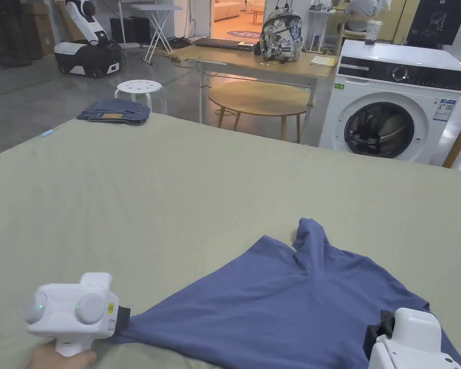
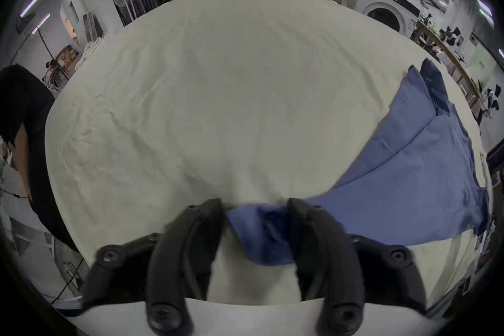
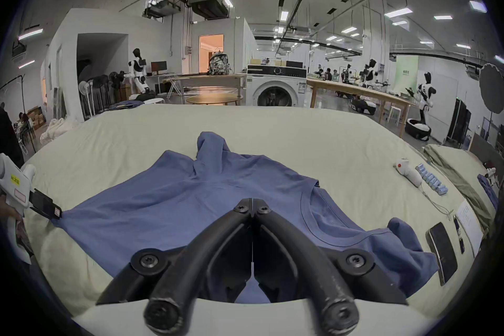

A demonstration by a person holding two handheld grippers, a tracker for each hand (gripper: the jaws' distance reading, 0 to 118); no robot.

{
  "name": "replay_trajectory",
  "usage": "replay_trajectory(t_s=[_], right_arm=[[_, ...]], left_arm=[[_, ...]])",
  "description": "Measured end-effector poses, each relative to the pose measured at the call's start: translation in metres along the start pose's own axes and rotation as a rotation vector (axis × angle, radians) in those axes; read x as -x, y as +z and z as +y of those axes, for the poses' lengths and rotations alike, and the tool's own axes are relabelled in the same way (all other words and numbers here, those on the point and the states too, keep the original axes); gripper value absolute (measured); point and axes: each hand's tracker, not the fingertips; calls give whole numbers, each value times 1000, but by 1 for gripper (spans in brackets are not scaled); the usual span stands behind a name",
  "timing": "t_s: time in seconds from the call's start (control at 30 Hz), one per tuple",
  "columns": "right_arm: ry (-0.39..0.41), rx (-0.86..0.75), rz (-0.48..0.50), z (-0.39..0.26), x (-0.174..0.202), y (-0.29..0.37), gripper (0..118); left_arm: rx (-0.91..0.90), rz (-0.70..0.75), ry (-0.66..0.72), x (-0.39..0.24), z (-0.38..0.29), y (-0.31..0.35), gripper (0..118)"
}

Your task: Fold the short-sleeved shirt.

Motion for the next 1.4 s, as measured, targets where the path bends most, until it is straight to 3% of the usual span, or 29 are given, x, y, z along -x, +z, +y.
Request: replay_trajectory(t_s=[0.07, 0.3, 0.43, 0.47, 0.57, 0.6, 0.7, 0.9, 0.93, 1.03, 1.13, 1.23, 1.4], right_arm=[[-7, 12, 5, 0, -1, -5, 0], [15, 129, 69, 36, -23, -61, 4], [84, 281, 107, 72, -45, -141, 68], [93, 321, 125, 78, -48, -158, 72], [147, 391, 135, 95, -58, -220, 72], [201, 404, 103, 99, -56, -237, 73], [260, 447, 145, 107, -50, -261, 74], [287, 570, 186, 96, -38, -314, 73], [291, 592, 198, 93, -36, -319, 69], [279, 599, 209, 91, -31, -318, 46], [275, 580, 238, 92, -23, -310, 1], [303, 558, 213, 91, -16, -300, 1], [227, 387, 141, 120, -32, -248, 1]], left_arm=[[1, -20, -23, -5, -1, 0, 0], [-33, -95, 18, 14, 2, -1, 0], [-80, -126, 43, 21, 1, 11, 0], [-87, -132, 50, 19, 1, 14, 0], [-102, -139, 55, 20, 4, 20, 0], [-107, -139, 53, 18, 5, 21, 0], [-111, -139, 56, 19, 10, 20, 0], [-107, -129, 55, 13, 16, 13, 0], [-104, -128, 54, 13, 17, 12, 0], [-104, -120, 47, 8, 16, 11, 0], [-101, -122, 42, 6, 15, 10, 0], [-106, -123, 32, 6, 13, 9, 0], [-141, -150, 34, 12, 14, 22, 0]])
